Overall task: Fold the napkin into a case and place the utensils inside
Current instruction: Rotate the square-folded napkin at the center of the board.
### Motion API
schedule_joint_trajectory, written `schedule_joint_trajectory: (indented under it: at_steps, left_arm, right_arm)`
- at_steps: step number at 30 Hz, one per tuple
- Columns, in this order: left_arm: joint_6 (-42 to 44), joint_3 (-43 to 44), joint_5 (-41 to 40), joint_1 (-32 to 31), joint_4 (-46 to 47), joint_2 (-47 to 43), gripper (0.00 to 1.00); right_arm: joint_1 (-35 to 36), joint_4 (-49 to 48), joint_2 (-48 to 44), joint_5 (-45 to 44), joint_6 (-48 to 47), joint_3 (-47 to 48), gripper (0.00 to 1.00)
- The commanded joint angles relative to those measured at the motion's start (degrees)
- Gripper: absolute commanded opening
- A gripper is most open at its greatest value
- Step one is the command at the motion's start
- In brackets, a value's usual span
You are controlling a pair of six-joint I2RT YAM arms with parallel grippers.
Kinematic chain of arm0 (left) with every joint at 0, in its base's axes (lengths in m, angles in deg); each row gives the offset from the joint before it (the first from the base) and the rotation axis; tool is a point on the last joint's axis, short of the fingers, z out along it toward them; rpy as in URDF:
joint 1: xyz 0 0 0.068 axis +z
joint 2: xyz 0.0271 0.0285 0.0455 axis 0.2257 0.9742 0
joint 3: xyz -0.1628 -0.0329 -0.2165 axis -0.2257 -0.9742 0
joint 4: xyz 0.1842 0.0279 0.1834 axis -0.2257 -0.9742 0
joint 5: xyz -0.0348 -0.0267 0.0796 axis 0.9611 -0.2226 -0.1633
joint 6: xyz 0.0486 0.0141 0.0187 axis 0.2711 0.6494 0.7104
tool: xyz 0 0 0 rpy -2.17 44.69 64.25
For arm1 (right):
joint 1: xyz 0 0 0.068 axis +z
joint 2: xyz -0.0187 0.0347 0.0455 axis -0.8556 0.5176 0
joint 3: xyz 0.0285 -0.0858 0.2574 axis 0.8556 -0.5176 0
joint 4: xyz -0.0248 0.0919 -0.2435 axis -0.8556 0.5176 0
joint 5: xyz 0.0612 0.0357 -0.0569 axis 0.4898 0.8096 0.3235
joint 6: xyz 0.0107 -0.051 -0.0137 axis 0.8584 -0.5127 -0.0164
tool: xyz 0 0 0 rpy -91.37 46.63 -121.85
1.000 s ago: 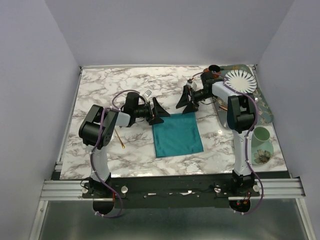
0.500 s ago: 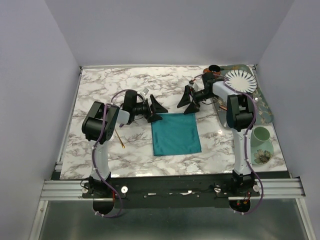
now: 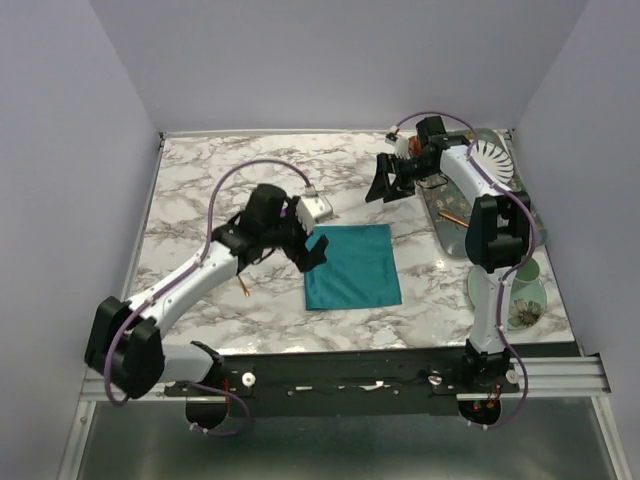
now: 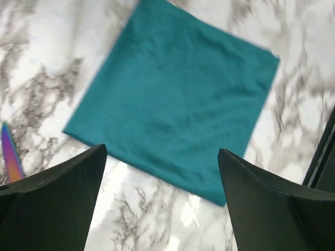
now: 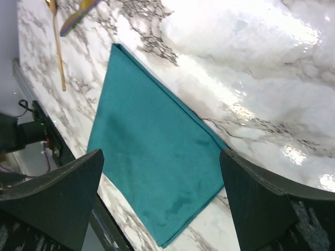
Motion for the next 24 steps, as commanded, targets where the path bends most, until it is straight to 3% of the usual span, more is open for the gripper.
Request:
schedule_joint_trajectory:
  at_steps: [1,10,16,24]
  left_arm:
    - [17.66,-13.16,-14.98,-12.53,-7.57,-10.26,0.99]
    - [20.21,-21.08,-28.62,-30.63,-1.86,-12.76,0.99]
    - [25.39,-25.38,-36.06,-34.78,5.25,-9.08,0.99]
    - [29.17,-26.88,-42.15,-35.31,11.06,-4.14,0.99]
  right_arm:
    - [0.81,2.50,2.63,-5.78,-3.44,0.39,1.00]
    - [2.57,0.39,4.65,-7.18,-4.84,-1.63,1.00]
    - [3.01,1.53,7.02,-8.32,-6.68,-0.67,1.00]
    - [3.10,3.81,5.54,-8.68,-9.32,-4.35,1.00]
